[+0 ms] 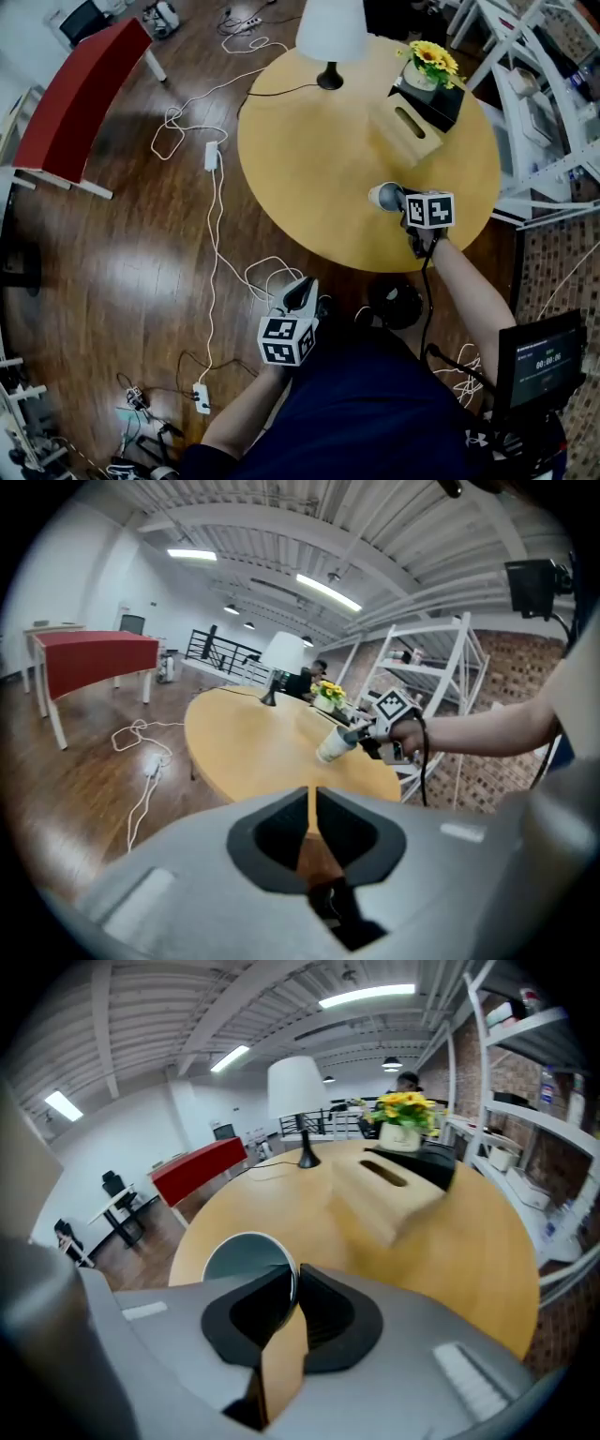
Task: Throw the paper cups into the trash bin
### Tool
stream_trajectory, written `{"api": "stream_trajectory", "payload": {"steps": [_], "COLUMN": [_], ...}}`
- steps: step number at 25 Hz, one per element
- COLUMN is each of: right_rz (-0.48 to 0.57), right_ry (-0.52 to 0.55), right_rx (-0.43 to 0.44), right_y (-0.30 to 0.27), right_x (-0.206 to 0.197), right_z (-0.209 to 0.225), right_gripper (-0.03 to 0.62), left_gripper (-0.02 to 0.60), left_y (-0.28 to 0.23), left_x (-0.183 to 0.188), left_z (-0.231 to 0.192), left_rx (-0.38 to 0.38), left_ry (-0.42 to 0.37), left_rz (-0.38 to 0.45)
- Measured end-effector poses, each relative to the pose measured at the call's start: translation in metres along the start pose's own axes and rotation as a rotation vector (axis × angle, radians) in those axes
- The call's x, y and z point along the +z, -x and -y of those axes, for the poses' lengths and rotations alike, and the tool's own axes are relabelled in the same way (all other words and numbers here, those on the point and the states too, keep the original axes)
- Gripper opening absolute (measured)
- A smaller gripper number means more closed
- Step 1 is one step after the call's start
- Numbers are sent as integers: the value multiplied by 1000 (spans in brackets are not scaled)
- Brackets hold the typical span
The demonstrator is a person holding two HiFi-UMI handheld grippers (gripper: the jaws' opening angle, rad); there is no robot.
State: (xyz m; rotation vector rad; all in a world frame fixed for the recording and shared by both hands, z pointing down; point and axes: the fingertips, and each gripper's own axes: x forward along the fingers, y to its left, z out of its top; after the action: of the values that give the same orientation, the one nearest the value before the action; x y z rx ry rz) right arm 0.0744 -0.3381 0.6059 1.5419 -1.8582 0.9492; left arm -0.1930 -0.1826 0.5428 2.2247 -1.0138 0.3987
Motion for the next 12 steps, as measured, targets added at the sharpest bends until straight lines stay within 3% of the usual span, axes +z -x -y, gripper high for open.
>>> {"api": "stream_trajectory", "payload": {"steps": [5, 9, 12], "right_rz": [107, 181, 191], "right_ry": [-280, -425, -559], "right_rx": [-251, -417, -517], "right_y": [116, 193, 250], "right_x": [-68, -130, -198], "right_z": [114, 176, 206], "right_gripper": [34, 34, 34], "left_gripper": [26, 23, 23], "left_y": [-45, -84, -97], "left_x": [13, 3, -13], "left_z": [55, 98, 144], "left_rx": [-216, -340, -434], "left_ry": [-140, -216, -279], "left_rz": [-103, -170, -251]}}
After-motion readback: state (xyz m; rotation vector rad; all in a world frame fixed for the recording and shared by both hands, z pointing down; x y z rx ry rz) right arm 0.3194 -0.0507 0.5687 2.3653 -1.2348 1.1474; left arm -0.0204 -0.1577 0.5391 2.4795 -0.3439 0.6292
